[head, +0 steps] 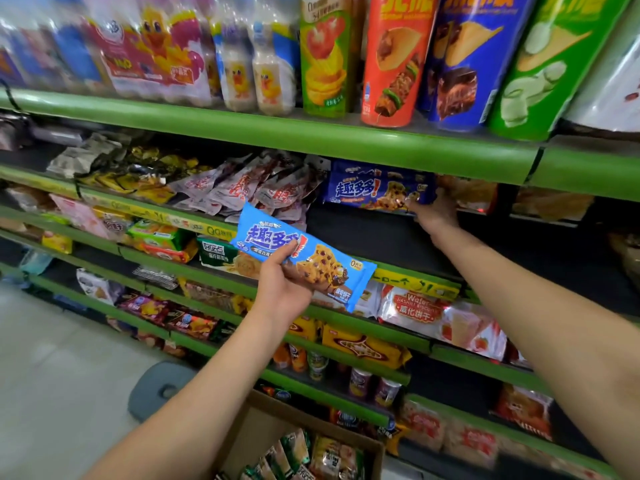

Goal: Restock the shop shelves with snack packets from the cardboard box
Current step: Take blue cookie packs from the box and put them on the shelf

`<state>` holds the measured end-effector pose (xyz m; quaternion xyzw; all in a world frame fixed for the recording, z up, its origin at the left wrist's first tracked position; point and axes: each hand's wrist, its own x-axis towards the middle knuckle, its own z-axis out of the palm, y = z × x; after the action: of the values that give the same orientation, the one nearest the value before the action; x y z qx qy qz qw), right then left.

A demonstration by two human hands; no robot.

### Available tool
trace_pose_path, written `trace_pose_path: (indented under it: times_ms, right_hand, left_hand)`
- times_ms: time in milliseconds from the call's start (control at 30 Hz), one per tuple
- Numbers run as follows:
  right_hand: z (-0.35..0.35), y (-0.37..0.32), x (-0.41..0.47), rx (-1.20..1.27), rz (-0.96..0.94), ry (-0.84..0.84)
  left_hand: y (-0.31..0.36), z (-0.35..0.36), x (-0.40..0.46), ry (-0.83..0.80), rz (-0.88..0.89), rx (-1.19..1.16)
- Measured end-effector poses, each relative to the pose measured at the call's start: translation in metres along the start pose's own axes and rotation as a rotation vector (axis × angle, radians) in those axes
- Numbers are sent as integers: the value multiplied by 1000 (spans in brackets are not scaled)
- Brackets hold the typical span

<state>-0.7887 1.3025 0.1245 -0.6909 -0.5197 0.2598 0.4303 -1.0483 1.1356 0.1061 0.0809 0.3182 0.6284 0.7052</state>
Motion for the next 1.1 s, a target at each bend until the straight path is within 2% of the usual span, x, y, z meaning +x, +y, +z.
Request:
trace_pose_path:
  times_ms: [167, 733, 933, 1100]
  right_hand:
    - [3, -5, 0, -99, 30, 2]
    - [-5, 2, -4, 284, 111, -26]
    - [-9, -2, -7, 318, 121, -26]
    - [-4, -9, -3, 247, 124, -17]
  left_hand:
    - [5, -1, -3, -4, -5, 10]
    - [13, -1, -5, 17, 11, 7]
    - [10, -3, -3, -8, -6, 22]
    - [13, -3, -2, -13, -9, 8]
